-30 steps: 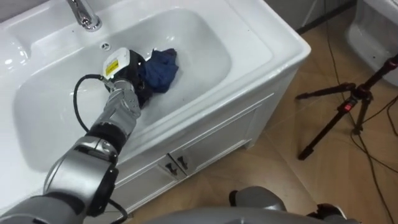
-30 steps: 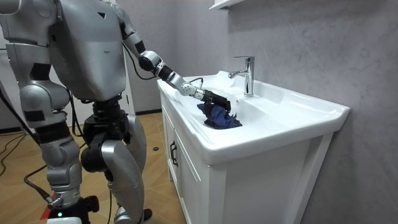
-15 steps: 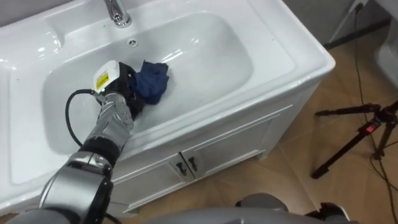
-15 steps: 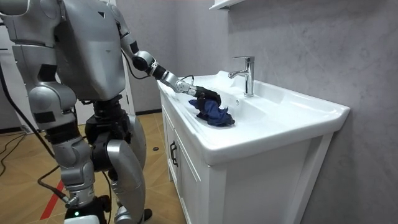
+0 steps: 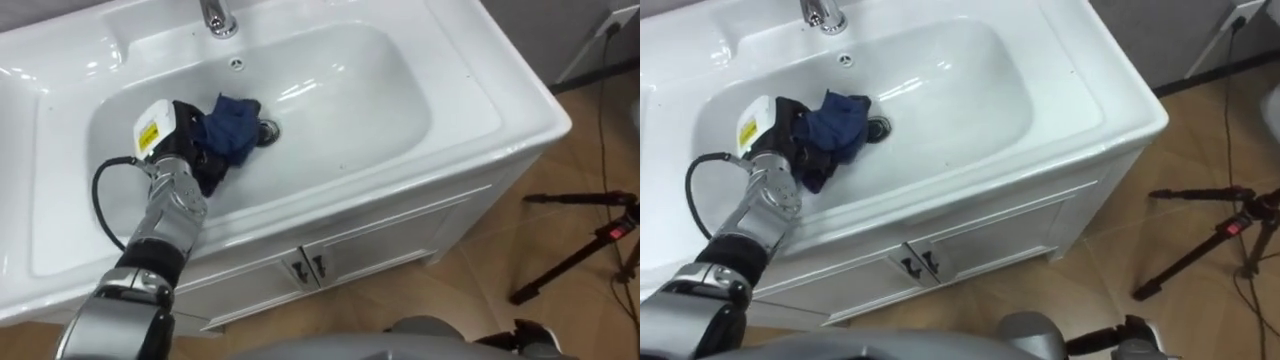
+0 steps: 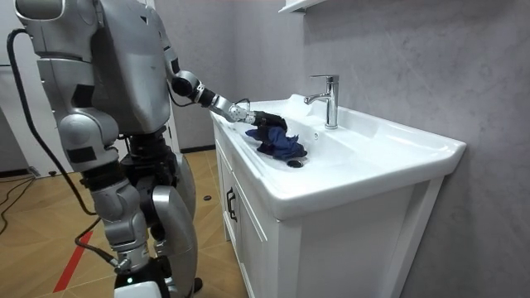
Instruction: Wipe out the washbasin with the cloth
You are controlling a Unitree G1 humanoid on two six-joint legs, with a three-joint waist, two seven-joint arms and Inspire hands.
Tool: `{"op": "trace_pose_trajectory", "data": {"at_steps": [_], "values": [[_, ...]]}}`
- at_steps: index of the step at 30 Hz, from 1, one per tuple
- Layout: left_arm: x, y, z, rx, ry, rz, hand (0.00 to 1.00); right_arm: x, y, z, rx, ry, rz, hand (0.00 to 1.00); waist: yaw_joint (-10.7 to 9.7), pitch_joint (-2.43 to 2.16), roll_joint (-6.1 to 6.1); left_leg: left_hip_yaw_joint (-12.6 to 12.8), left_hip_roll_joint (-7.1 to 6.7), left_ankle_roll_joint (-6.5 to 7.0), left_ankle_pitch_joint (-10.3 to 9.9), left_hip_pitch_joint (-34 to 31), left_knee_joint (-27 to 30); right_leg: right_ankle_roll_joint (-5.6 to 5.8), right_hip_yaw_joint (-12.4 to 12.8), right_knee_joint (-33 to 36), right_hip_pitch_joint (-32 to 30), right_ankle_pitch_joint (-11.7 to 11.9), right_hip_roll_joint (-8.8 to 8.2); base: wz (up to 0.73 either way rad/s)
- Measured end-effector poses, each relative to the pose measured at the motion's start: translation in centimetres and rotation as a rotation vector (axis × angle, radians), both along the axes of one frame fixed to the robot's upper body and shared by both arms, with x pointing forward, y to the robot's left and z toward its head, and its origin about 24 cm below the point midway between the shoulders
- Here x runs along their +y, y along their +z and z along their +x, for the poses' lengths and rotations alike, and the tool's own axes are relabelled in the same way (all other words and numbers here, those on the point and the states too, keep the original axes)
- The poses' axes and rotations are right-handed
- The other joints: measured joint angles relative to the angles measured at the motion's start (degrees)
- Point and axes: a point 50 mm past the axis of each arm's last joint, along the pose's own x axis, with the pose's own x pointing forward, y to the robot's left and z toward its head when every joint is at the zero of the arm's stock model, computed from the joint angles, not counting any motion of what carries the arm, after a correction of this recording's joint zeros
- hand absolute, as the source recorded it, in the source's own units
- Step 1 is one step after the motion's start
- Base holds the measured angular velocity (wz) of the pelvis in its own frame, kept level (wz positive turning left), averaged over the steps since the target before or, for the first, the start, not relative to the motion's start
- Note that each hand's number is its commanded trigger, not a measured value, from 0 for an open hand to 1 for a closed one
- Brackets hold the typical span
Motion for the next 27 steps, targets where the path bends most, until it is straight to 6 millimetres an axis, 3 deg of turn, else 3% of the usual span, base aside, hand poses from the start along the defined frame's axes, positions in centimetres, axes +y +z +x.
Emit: {"op": "trace_pose_trajectory", "data": {"at_steps": [8,12,19,27], "values": [[0.8,3.2,-0.2,-0.192,0.022,0.015,1.0,0.0,0.0,0.0,-0.022,-0.001,0.001,0.0,0.84,-0.44,-0.29,-1.83,-0.12,0.0,0.0,0.58,0.07,0.04,-1.25,-1.11,1.67,0.04,-0.17,0.09],[0.6,3.6,-0.2,-0.216,0.02,0.014,1.0,0.0,0.0,0.0,-0.025,-0.008,0.005,0.0,1.03,-0.79,-0.12,-2.2,-0.08,-0.04,-0.03,1.56,-0.13,0.05,-1.56,-1.87,2.76,0.03,-0.08,0.07],[0.7,4.5,-0.6,-0.275,0.024,0.032,1.0,0.0,-0.1,-0.7,-0.01,0.0,0.005,0.0,2.3,-0.69,0.17,-2.28,0.02,-0.23,-0.16,2.21,-0.2,0.01,-1.9,-1.84,3.54,0.04,-0.04,0.01],[1.8,5.4,-2.1,-0.334,0.057,0.055,1.0,0.2,-0.2,-1.4,0.0,-0.012,0.01,0.0,2.3,-0.19,1.01,-2.45,-0.01,-0.24,-0.17,2.1,-0.37,-0.01,-2.31,-1.9,3.83,-0.09,-0.13,0.02]]}}
